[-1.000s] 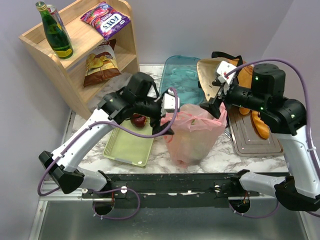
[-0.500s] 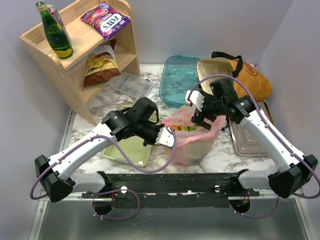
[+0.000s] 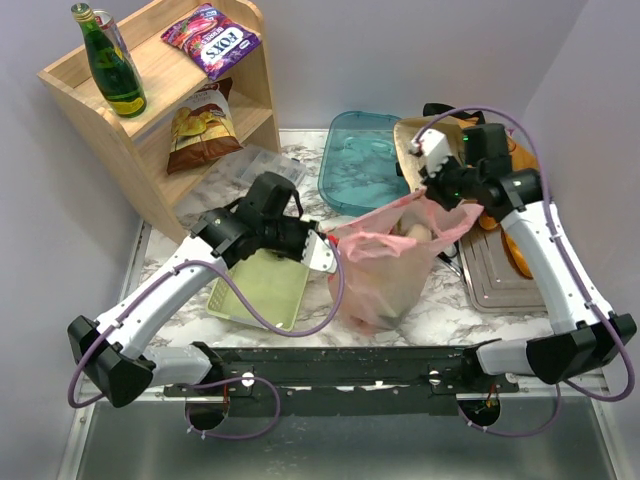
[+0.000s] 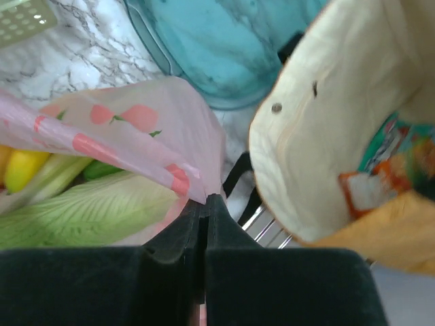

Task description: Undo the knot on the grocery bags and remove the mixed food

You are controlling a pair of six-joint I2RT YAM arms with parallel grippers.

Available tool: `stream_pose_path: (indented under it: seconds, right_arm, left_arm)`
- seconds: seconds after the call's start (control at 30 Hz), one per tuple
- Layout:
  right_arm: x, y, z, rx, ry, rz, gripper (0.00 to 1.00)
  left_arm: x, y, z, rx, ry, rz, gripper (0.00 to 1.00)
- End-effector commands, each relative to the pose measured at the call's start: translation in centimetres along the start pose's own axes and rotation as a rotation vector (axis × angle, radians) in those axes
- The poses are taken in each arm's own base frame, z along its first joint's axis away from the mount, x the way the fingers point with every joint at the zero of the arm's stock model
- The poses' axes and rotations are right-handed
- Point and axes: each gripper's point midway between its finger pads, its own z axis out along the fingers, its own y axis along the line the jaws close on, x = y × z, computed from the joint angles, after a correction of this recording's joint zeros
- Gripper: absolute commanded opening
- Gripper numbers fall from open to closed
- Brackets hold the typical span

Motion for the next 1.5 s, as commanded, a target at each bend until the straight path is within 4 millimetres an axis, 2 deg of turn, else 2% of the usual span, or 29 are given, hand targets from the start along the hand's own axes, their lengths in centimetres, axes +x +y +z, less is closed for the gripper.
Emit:
stream_pose_path:
  seconds: [0.0, 0.13, 0.23, 0.3, 0.4, 0.47, 0.53, 0.57, 0.67, 0.73, 0.8, 0.83, 0.9, 0.97, 1.03, 1.07, 1.1, 1.17, 1.23, 1.33, 1.4, 1.43, 1.47]
  right_arm:
    - [3.2, 0.7, -3.4, -0.043, 0.068, 0.263, 0.01]
    - [3.3, 6.3, -5.5, -0.256, 0.059, 0.391, 0.01]
    - [3.2, 9.2, -6.3, -0.372, 0.04, 0.463, 0.01]
    - [2.8, 9.5, -6.7, -0.38, 0.018, 0.488, 0.01]
    - [1.1, 9.6, -7.5, -0.401, -0.036, 0.524, 0.01]
    - [-0.4, 9.6, -8.1, -0.424, -0.08, 0.566, 0.01]
    - [-1.0, 9.3, -8.1, -0.407, -0.1, 0.613, 0.01]
    - [-0.8, 9.0, -7.9, -0.381, -0.097, 0.629, 0.01]
    - [1.0, 7.3, -6.7, -0.241, -0.064, 0.633, 0.01]
    - [1.7, 6.2, -6.3, -0.158, -0.06, 0.624, 0.01]
    - [1.4, 5.6, -6.3, -0.128, -0.086, 0.628, 0.01]
    - [1.1, 5.4, -6.2, -0.125, -0.1, 0.634, 0.01]
    - [0.3, 5.0, -6.1, -0.123, -0.129, 0.642, 0.0]
    - [-0.3, 4.4, -5.9, -0.119, -0.151, 0.647, 0.01]
    - [-0.7, 4.6, -5.8, -0.144, -0.159, 0.643, 0.01]
    - [-0.7, 5.0, -5.7, -0.167, -0.16, 0.64, 0.0]
    - [-0.7, 5.4, -5.8, -0.19, -0.163, 0.634, 0.01]
    - [-0.3, 6.5, -5.7, -0.234, -0.159, 0.629, 0.01]
    - [0.4, 7.6, -5.5, -0.27, -0.144, 0.623, 0.01]
    - [1.0, 7.8, -5.4, -0.258, -0.141, 0.625, 0.01]
    - [0.5, 7.5, -5.6, -0.25, -0.161, 0.64, 0.01]
    - [0.1, 7.4, -5.8, -0.252, -0.173, 0.645, 0.01]
    - [-0.2, 7.2, -5.9, -0.248, -0.182, 0.649, 0.01]
  left_arm:
    - [1.3, 3.3, -1.5, -0.063, 0.037, 0.177, 0.0]
    - [3.6, 4.5, -1.0, -0.112, 0.115, 0.332, 0.0]
    - [4.1, 8.0, -2.1, -0.217, 0.13, 0.32, 0.0]
    - [3.9, 10.8, -3.4, -0.283, 0.125, 0.264, 0.0]
    - [2.5, 14.9, -5.9, -0.385, 0.083, 0.192, 0.0]
    - [1.7, 16.4, -6.6, -0.426, 0.056, 0.162, 0.0]
    - [1.1, 16.2, -6.6, -0.415, 0.031, 0.154, 0.0]
    - [1.1, 15.4, -6.2, -0.388, 0.021, 0.153, 0.0]
    - [1.9, 10.9, -4.8, -0.26, 0.009, 0.18, 0.0]
    - [2.4, 6.8, -4.2, -0.166, -0.001, 0.218, 0.0]
    - [3.0, 1.8, -3.7, -0.06, 0.0, 0.28, 0.0]
    - [4.1, -1.2, -3.2, 0.007, 0.018, 0.304, 0.0]
    - [6.6, -5.7, -2.5, 0.108, 0.074, 0.378, 0.0]
    - [9.5, -9.1, -1.9, 0.18, 0.147, 0.421, 0.0]
    - [12.3, -11.0, -1.6, 0.217, 0.24, 0.44, 0.0]
    - [13.1, -11.3, -1.5, 0.216, 0.267, 0.44, 0.0]
    - [13.3, -11.3, -1.5, 0.197, 0.281, 0.42, 0.06]
    - [11.7, -9.8, -2.2, 0.111, 0.249, 0.336, 0.34]
    - [8.5, -7.5, -3.6, 0.021, 0.175, 0.218, 0.6]
    - [2.0, -2.9, -7.0, -0.12, 0.029, 0.012, 0.72]
    - [-1.8, -0.2, -9.4, -0.185, -0.057, -0.078, 0.87]
    - [-3.5, 0.9, -10.5, -0.213, -0.099, -0.111, 0.98]
    - [-5.5, 2.3, -11.7, -0.243, -0.151, -0.117, 0.98]
